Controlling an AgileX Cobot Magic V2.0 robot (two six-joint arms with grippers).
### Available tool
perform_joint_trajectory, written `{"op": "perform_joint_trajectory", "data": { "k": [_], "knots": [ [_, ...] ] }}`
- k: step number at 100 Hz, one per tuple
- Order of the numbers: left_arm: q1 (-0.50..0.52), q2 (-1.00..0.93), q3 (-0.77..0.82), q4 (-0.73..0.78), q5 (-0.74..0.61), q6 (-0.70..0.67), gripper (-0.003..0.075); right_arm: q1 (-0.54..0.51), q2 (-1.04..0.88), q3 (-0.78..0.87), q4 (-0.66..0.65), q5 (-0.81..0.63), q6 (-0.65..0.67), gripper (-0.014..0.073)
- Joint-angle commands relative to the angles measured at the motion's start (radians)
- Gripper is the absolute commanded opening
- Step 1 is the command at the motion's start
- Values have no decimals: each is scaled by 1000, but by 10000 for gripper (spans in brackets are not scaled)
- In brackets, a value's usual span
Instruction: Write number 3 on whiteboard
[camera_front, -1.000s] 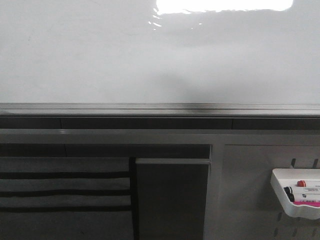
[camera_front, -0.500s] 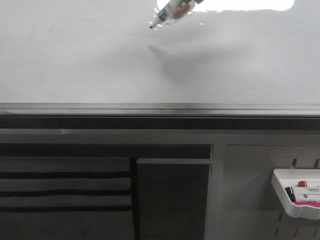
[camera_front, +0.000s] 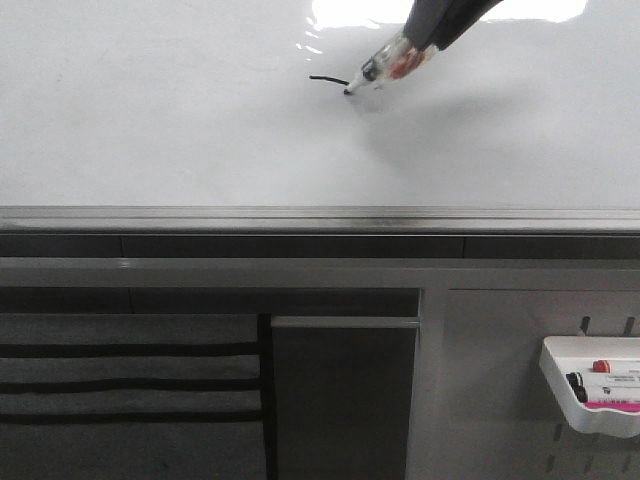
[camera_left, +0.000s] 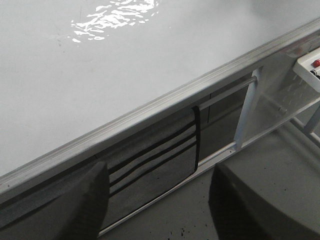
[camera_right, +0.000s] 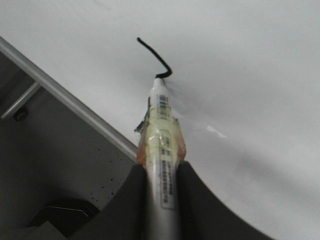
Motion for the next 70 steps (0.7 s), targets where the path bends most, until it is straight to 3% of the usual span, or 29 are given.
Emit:
{"op": "perform_joint_trajectory", "data": {
  "k": [1, 27, 51, 70],
  "knots": [
    [2, 0, -27, -25, -71, -10, 407, 23, -12, -6, -6, -153, 1, 20],
    [2, 0, -27, -25, -71, -10, 407, -27, -63, 44, -18, -50, 13, 20],
    [2, 0, -27, -25, -71, -10, 407, 111, -20, 109, 73, -274, -31, 20],
    [2, 0, -27, -25, -71, -10, 407, 126, -92, 102, 125, -196, -70, 20]
  ]
}}
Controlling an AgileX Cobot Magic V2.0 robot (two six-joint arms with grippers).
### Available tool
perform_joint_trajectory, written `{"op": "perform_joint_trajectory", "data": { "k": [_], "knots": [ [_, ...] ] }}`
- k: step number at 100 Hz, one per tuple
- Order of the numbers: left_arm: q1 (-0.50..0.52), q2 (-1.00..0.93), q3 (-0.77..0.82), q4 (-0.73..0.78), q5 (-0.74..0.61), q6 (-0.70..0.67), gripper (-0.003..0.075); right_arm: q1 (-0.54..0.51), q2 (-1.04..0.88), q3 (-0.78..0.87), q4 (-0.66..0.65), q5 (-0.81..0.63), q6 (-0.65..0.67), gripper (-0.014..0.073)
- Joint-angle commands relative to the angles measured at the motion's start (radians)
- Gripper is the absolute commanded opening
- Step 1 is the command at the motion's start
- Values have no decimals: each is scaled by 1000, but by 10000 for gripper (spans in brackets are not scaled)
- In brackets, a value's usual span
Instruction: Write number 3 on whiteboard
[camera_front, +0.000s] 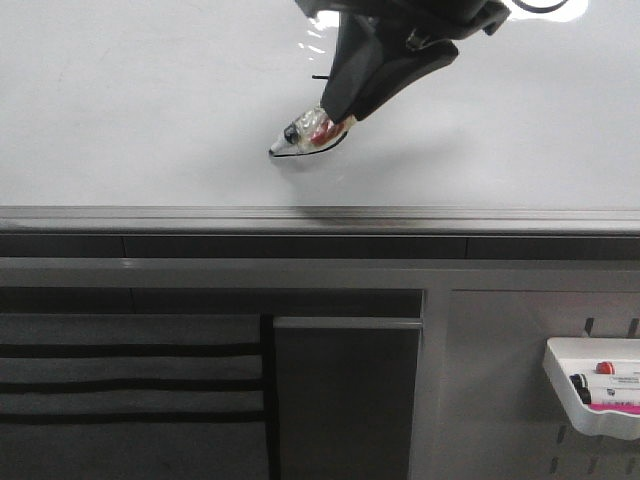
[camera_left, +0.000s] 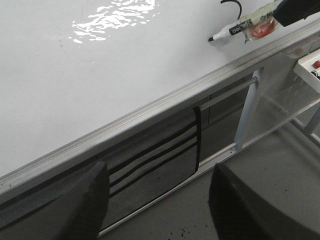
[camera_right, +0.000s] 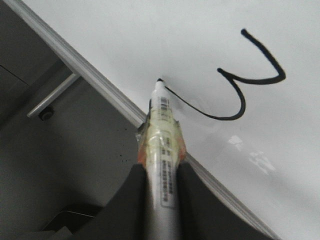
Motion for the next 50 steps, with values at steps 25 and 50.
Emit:
{"op": "perform_joint_trajectory", "data": {
  "k": [25, 50],
  "knots": [
    [2, 0, -27, -25, -71, -10, 407, 59, -347, 204, 67, -18, -162, 20],
    [2, 0, -27, -25, -71, -10, 407, 59, -492, 269, 65, 25, -270, 20]
  ]
}}
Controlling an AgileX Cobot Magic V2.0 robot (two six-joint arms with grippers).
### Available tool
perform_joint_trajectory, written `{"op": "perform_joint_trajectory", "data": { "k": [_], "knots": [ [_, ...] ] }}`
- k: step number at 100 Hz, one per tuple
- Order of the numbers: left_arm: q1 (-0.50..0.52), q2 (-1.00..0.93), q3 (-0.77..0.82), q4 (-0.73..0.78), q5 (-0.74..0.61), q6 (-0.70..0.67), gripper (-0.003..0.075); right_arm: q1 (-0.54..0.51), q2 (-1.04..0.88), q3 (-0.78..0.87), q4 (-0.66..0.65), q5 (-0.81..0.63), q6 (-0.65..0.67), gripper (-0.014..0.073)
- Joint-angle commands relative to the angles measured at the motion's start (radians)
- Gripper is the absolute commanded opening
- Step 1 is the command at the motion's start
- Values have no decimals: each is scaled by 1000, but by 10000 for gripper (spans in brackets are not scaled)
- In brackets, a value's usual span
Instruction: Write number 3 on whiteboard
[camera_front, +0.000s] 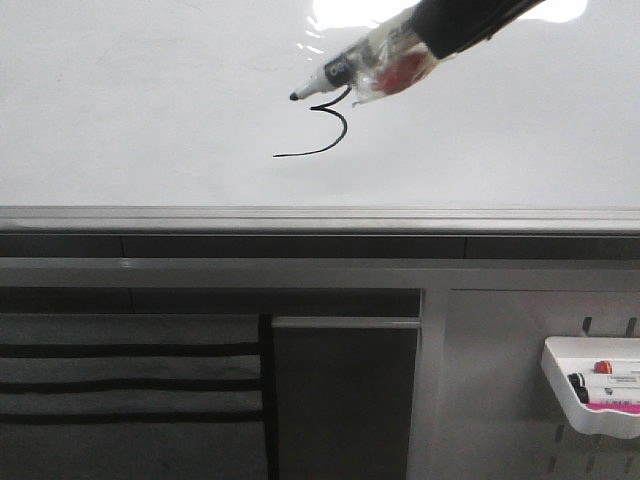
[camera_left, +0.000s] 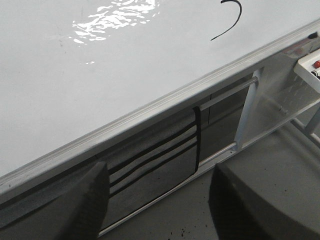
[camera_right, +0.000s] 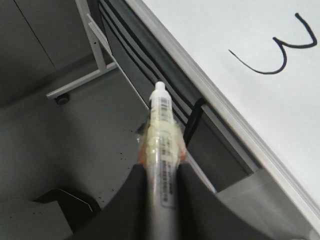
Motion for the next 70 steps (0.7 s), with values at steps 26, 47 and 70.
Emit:
{"op": "perform_joint_trajectory", "data": {
  "k": [26, 47, 70],
  "knots": [
    [2, 0, -27, -25, -71, -10, 407, 2, -64, -23, 11, -11, -165, 20],
    [2, 0, -27, -44, -76, -8, 407, 2, -64, -23, 11, -15, -193, 20],
    [-53, 0, -43, -134, -79, 171, 407, 2, -64, -23, 11, -38, -379, 20]
  ]
}}
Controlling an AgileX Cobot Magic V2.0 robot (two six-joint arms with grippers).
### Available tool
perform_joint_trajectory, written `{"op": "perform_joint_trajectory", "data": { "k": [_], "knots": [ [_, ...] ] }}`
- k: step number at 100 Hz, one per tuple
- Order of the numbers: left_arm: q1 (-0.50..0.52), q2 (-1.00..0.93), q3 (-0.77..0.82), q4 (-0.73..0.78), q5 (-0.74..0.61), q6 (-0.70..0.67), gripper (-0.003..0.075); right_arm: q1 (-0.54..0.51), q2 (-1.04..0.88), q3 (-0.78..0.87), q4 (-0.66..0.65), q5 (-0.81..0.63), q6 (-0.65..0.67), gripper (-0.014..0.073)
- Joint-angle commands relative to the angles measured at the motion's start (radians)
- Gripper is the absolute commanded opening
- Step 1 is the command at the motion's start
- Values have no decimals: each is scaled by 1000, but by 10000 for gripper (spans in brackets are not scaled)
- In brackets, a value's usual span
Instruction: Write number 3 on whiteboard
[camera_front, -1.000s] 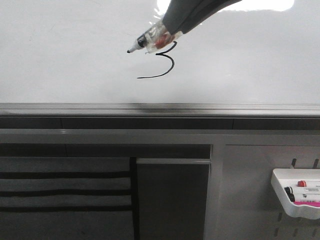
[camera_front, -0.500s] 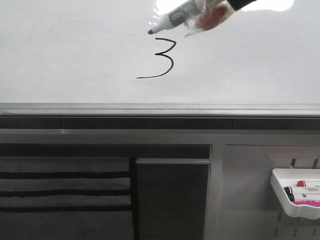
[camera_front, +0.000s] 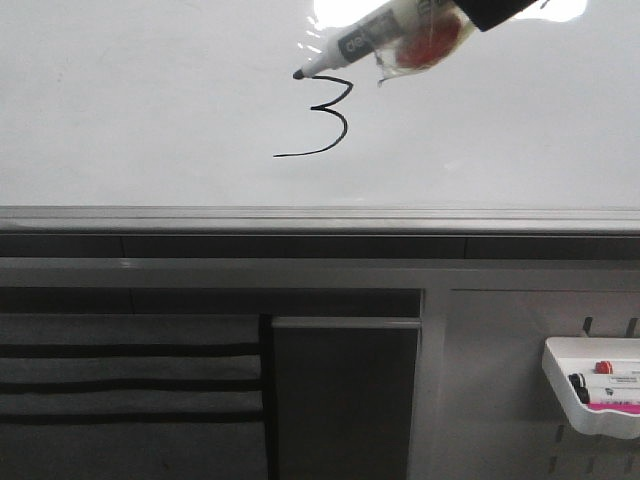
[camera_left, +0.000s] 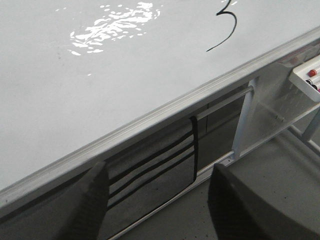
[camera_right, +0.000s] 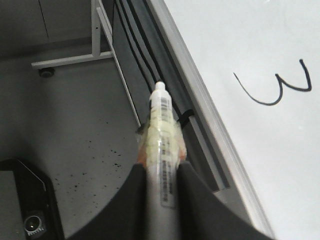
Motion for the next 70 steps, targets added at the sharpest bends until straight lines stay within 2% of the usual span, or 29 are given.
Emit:
{"op": "perform_joint_trajectory", "data": {
  "k": [1, 16, 31, 51, 70],
  "knots": [
    [-34, 0, -43, -86, -52, 109, 407, 2, -19, -25, 13, -73, -96, 20],
    [-144, 46, -78, -177, 1, 315, 407, 2, -19, -25, 13, -105, -161, 20],
    [-268, 172, -141, -177, 21, 352, 407, 2, -19, -25, 13, -104, -243, 20],
    [-414, 385, -266, -173, -12, 488, 407, 11, -19, -25, 14, -89, -330, 20],
    [-452, 581, -407, -169, -35, 499, 407, 58, -19, -25, 14, -88, -346, 20]
  ]
}}
